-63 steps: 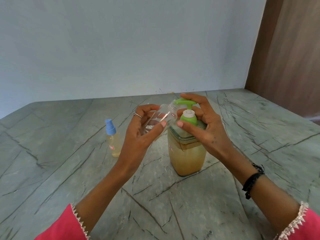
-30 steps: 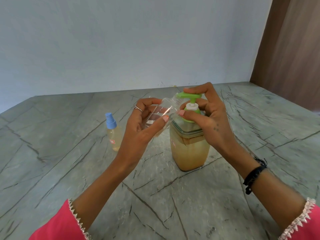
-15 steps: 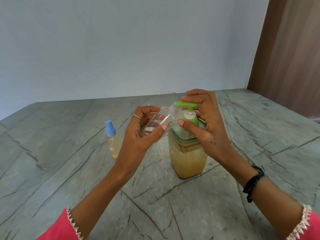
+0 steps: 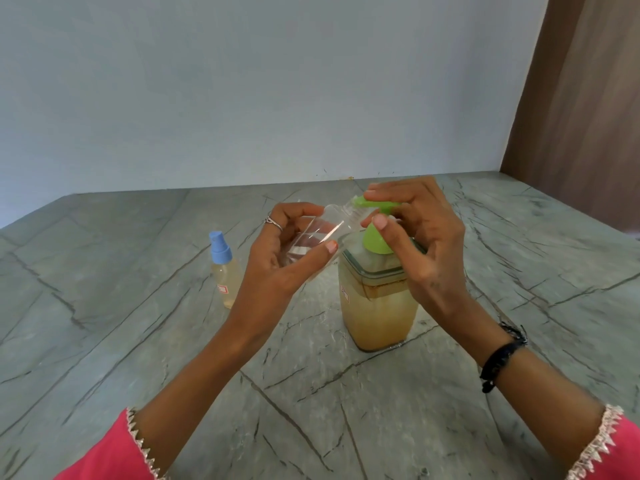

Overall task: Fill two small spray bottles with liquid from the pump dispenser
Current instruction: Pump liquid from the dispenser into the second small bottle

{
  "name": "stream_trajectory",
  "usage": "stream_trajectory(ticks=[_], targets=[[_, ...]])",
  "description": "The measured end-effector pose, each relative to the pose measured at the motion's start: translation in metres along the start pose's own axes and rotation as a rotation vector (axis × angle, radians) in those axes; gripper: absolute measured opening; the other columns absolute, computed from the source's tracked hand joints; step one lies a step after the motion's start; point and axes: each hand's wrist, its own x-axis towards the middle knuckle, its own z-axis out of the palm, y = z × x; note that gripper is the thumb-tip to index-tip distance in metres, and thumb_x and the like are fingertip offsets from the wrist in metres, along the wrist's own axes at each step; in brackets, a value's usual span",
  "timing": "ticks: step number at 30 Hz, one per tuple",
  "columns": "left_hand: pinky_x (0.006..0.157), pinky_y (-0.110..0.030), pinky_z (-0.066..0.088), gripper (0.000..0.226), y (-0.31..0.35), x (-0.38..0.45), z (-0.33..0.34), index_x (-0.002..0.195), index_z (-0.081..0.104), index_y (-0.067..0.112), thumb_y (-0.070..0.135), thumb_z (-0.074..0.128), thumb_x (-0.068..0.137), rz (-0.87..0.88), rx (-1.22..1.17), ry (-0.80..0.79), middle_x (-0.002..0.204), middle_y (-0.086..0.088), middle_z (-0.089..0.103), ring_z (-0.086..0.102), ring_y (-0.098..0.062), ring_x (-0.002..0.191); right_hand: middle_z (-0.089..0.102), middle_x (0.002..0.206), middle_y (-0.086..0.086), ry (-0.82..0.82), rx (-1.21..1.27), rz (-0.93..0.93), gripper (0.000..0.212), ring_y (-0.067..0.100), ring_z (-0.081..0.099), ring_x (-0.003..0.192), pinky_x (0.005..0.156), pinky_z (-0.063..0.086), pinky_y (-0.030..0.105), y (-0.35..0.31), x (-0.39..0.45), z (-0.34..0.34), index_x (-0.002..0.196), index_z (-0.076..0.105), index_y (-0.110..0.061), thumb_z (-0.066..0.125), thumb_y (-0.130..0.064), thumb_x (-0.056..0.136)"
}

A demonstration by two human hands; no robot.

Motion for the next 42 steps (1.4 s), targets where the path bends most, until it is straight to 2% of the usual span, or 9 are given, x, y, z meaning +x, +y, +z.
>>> stream_trajectory(ticks=[5,9,15,22,26,29,34,36,42], targets=[[0.074,-0.017,0.051,0.038,-0.0043,0.0,-0.0024,0.103,0.055,0.026,0.037,0.064,0.068,-0.014,0.022,-0.009,0.101,0.005,0.067,0.064,-0.007,0.094,0.056,0.093,-0.013,0.034,-0.077,-0.025,0.012,0.017,0.063,0.086,0.067,0.054,0.043,0.0015,0.0,0.0016,0.095,0.065,-0.016,0.054,-0.018,0.089],[0.073,-0.016,0.051,0.04,-0.0038,0.0,-0.0017,0.105,0.055,0.023,0.036,0.064,0.068,-0.008,0.001,-0.016,0.101,0.003,0.067,0.064,-0.007,0.095,0.054,0.104,-0.009,-0.023,-0.098,-0.069,0.019,0.024,0.064,0.09,0.072,0.054,0.042,0.0038,-0.0043,0.0,0.106,0.06,-0.016,0.051,-0.016,0.09],[0.073,-0.014,0.05,0.036,-0.0012,0.0015,0.0006,0.102,0.055,0.028,0.037,0.064,0.068,0.008,-0.012,0.005,0.097,0.012,0.067,0.064,-0.004,0.094,0.049,0.116,-0.004,-0.075,-0.141,-0.092,0.03,0.023,0.062,0.097,0.083,0.054,0.037,0.0054,-0.0049,-0.0008,0.116,0.054,-0.014,0.058,-0.012,0.086],[0.07,-0.012,0.049,0.036,0.0009,0.0024,-0.0013,0.101,0.055,0.029,0.038,0.063,0.068,0.03,0.0,-0.001,0.096,0.016,0.066,0.063,-0.002,0.094,0.053,0.109,-0.013,-0.011,-0.113,-0.06,0.026,0.018,0.064,0.093,0.074,0.057,0.032,0.0015,-0.0017,0.0018,0.108,0.058,-0.021,0.065,-0.013,0.084],[0.071,-0.013,0.049,0.037,0.0008,0.0024,-0.0024,0.102,0.056,0.028,0.039,0.063,0.067,0.03,0.015,-0.003,0.097,0.013,0.067,0.063,-0.002,0.095,0.057,0.101,-0.016,0.047,-0.096,-0.036,0.032,0.009,0.064,0.091,0.069,0.057,0.024,-0.0006,0.0002,0.0031,0.1,0.062,-0.025,0.068,0.0,0.081],[0.071,-0.013,0.049,0.036,0.0,0.002,-0.0023,0.101,0.055,0.028,0.038,0.063,0.067,0.032,0.015,-0.016,0.096,0.018,0.066,0.062,0.0,0.094,0.058,0.096,-0.018,0.079,-0.098,-0.016,0.03,0.007,0.064,0.088,0.067,0.057,0.024,-0.0012,0.002,0.0037,0.095,0.064,-0.026,0.068,-0.001,0.079],[0.073,-0.016,0.05,0.039,-0.0019,0.0003,-0.003,0.102,0.056,0.026,0.038,0.064,0.066,0.018,0.025,-0.009,0.097,0.013,0.066,0.063,-0.002,0.092,0.058,0.094,-0.014,0.075,-0.12,-0.027,0.024,0.006,0.064,0.088,0.067,0.056,0.021,-0.0011,0.001,0.0036,0.092,0.063,-0.019,0.067,0.0,0.078],[0.073,-0.016,0.05,0.04,-0.0014,0.0007,-0.0032,0.103,0.056,0.024,0.037,0.064,0.066,0.019,0.019,-0.012,0.098,0.01,0.066,0.063,-0.003,0.092,0.058,0.098,-0.013,0.056,-0.114,-0.028,0.026,0.009,0.064,0.09,0.071,0.057,0.026,-0.0013,-0.0009,0.0034,0.097,0.063,-0.018,0.067,0.001,0.079],[0.071,-0.011,0.049,0.038,0.0018,0.002,-0.0036,0.101,0.055,0.029,0.037,0.067,0.066,0.043,0.035,0.001,0.095,0.021,0.066,0.063,0.001,0.092,0.06,0.104,0.002,0.01,-0.098,-0.026,0.034,0.012,0.064,0.094,0.076,0.057,0.029,-0.0022,-0.0017,0.0022,0.105,0.058,-0.021,0.065,0.003,0.082]])
